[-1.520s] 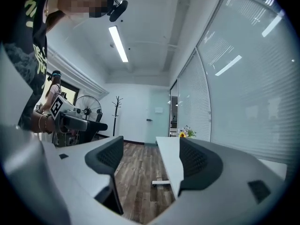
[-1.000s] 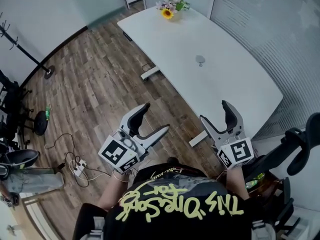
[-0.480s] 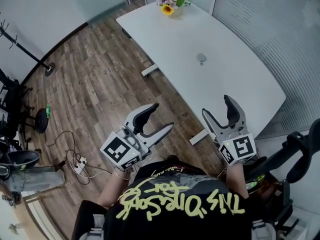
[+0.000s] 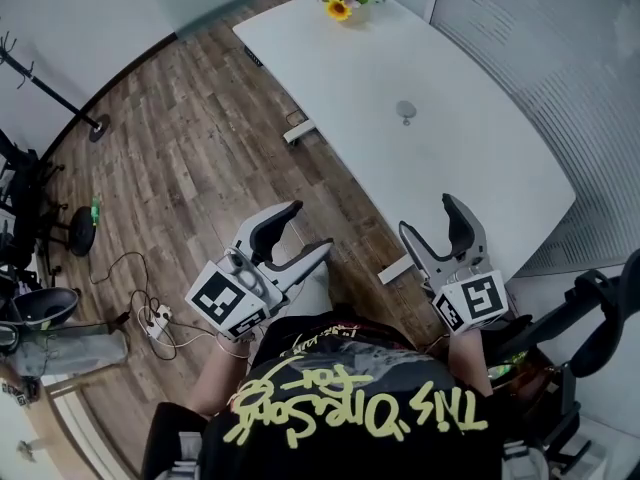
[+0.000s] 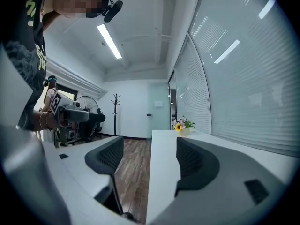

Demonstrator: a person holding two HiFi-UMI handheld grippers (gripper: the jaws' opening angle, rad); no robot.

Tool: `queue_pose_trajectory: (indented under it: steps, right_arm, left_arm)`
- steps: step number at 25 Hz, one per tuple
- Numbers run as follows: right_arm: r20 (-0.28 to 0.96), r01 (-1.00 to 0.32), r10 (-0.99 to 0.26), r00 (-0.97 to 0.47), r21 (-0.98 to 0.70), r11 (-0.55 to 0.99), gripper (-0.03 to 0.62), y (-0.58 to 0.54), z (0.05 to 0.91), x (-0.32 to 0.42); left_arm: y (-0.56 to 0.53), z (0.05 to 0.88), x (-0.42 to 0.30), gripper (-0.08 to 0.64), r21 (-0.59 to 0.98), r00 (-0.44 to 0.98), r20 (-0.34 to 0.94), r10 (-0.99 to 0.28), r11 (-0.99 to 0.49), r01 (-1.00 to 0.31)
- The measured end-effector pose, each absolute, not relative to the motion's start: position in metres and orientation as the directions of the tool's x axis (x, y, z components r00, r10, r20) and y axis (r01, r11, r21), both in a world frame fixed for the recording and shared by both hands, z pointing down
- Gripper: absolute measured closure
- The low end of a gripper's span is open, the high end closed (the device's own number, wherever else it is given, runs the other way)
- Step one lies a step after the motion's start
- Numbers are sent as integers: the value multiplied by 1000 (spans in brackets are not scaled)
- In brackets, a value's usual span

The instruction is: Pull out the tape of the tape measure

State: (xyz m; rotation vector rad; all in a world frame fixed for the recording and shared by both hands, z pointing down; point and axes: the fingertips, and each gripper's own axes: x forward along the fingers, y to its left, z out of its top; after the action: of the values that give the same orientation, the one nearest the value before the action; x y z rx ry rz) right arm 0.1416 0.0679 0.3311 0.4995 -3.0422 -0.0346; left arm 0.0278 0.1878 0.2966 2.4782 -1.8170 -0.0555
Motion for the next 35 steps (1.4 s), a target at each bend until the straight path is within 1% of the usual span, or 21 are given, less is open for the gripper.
queue_pose_trajectory:
  steps: [5,10,14,19,24,28,32,35]
  right_arm:
    - [79,-329,-332,-940,41,943,236,57,340,130]
    - [102,-378,-384,-918,78,923,236,28,348,114]
    - [115,-444,-452,-885,86,892,236,-13,349,103]
    - [124,-494,-501,-857,84,865,236,-49,345,77]
    - [129,-537,-543,-830,84,840,236,-77,337,54]
    - [152,-566,-570,-808,73,821,236,-99,345,37]
    - [182,-600,-597,-781,41,799,236,-115,350,27]
    - [182,-636,-631,-754,39,771,236,-121,348,24]
  left_arm:
    - [175,306,11,293,112,311,7,-950,-308,-945]
    - [127,316,-6,296,135,403,-2,-915,-400,-907]
    - [76,308,-22,299,126,478,-29,-878,-478,-869]
    - [25,311,-45,299,135,557,-3,-830,-553,-823]
    - [-16,301,-69,301,130,603,-1,-798,-598,-791]
    - [-45,307,-85,302,141,642,38,-766,-632,-762]
    - [-72,312,-98,304,150,665,25,-747,-654,-741]
    - [-82,312,-102,304,151,698,28,-715,-688,-710]
